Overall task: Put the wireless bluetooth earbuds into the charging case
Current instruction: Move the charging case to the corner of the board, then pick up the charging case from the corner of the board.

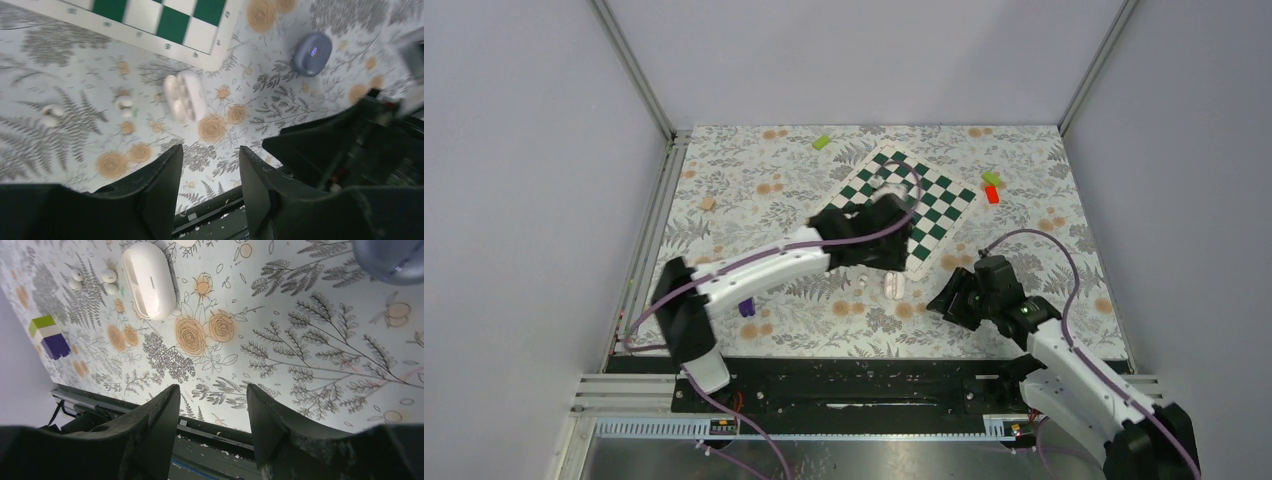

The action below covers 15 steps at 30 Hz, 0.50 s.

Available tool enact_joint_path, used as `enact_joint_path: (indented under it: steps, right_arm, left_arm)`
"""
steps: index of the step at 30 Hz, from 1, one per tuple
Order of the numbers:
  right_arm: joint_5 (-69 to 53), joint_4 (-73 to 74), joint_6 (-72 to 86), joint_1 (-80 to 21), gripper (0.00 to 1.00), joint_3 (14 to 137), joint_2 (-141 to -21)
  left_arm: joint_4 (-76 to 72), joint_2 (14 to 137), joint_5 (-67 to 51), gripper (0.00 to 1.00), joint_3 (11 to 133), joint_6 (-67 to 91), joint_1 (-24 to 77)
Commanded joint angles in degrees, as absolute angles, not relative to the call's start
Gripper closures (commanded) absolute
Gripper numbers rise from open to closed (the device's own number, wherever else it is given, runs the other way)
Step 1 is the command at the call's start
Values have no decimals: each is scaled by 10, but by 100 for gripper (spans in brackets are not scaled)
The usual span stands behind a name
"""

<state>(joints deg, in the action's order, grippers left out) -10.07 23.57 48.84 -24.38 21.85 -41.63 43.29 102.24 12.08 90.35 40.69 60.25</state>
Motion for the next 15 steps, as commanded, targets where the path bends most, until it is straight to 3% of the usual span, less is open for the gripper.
enact_joint_path:
  steps: [1, 7, 15]
  right_arm:
    - [-126, 163, 451, -255, 42, 276, -522]
    - [-149, 93, 443, -269, 41, 332, -666]
    - [-143, 53, 412, -290, 38, 395, -812]
  left_arm:
    - [440, 906, 128, 53, 826, 452, 524]
    - [413, 801, 133, 51, 725, 477, 456]
    - [397, 777, 109, 49, 685, 507, 438]
